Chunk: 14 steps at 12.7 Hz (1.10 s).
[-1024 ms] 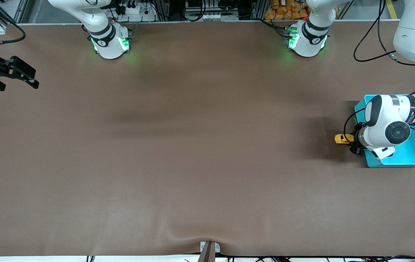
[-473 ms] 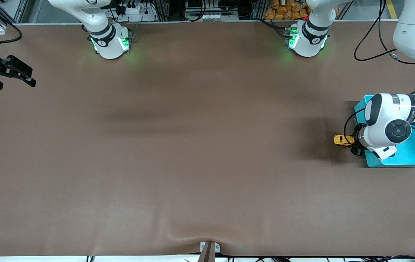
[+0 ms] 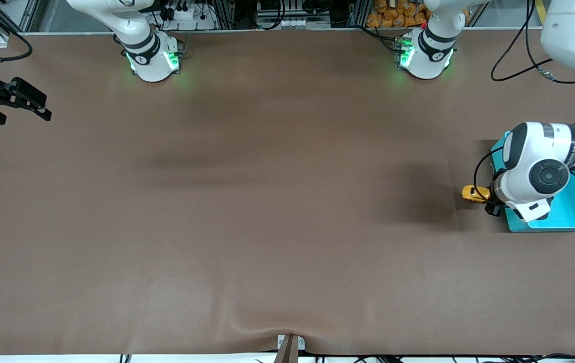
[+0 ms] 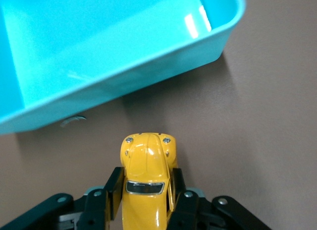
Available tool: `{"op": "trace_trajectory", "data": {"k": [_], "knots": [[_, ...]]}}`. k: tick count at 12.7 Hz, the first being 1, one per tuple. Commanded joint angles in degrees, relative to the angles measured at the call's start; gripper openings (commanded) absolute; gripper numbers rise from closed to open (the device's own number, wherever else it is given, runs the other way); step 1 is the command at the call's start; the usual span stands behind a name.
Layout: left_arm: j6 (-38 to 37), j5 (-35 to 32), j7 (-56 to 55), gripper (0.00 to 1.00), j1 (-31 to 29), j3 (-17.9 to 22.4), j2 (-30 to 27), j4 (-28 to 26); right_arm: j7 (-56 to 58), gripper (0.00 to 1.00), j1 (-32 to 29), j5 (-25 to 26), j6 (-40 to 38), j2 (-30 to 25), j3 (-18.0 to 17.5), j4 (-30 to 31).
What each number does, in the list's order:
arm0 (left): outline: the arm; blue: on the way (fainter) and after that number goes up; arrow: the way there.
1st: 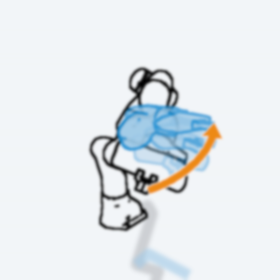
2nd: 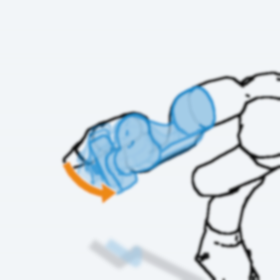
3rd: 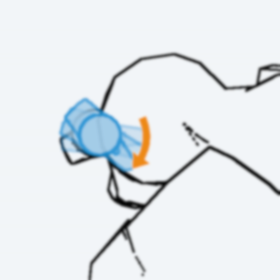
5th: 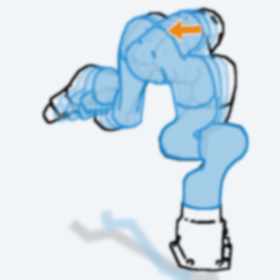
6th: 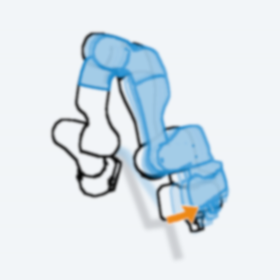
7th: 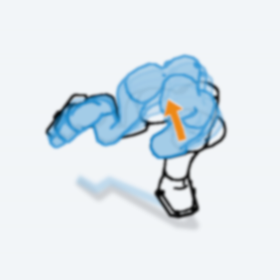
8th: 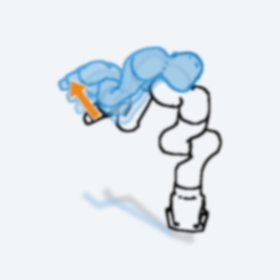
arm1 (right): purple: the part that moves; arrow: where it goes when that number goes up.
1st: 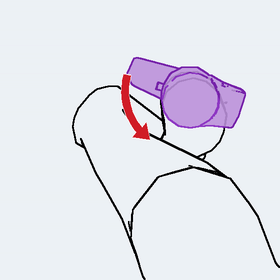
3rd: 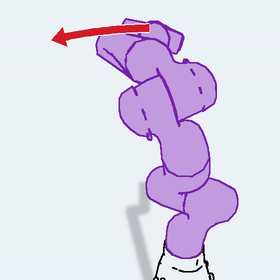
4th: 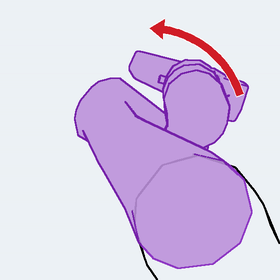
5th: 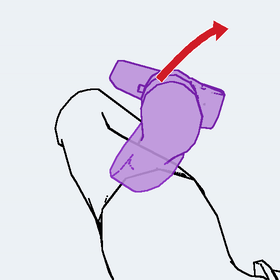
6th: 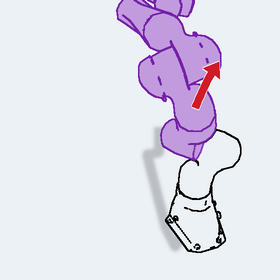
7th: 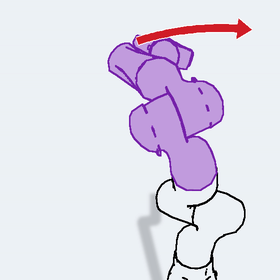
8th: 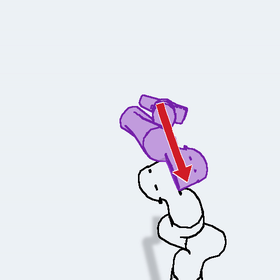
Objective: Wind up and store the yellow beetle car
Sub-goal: 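Lift the car with the left gripper over the blue box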
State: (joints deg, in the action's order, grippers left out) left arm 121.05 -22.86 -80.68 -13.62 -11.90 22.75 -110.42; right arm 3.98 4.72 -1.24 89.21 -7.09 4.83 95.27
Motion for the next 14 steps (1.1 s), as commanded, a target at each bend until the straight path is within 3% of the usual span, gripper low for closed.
{"op": "trace_trajectory", "data": {"k": [1, 4, 8, 14], "knots": [[-6.51, 0.1, 7.88, 0.17, -0.44, 0.12, -3.76, 2.39, 0.33, 1.0, 1.08, 0.62, 0.61, -0.91, 0.88, 0.71], [-9.25, -0.08, 14.65, 0.14, -1.14, 1.17, -5.52, 3.1, 0.51, 1.0, 1.08, 0.62, 0.61, 0.05, 0.88, 0.44], [-9.26, -0.34, 30.63, 0.12, -7.72, 1.7, -6.67, 3.54, 0.51, 1.0, 0.55, 0.45, 0.96, 0.49, 0.36, 0.44], [-2.76, -0.87, 54.18, 0.09, -17.31, 1.62, -4.56, 3.1, 0.42, 1.0, 0.64, 0.18, 1.14, 1.2, 0.27, 0.44]]}}
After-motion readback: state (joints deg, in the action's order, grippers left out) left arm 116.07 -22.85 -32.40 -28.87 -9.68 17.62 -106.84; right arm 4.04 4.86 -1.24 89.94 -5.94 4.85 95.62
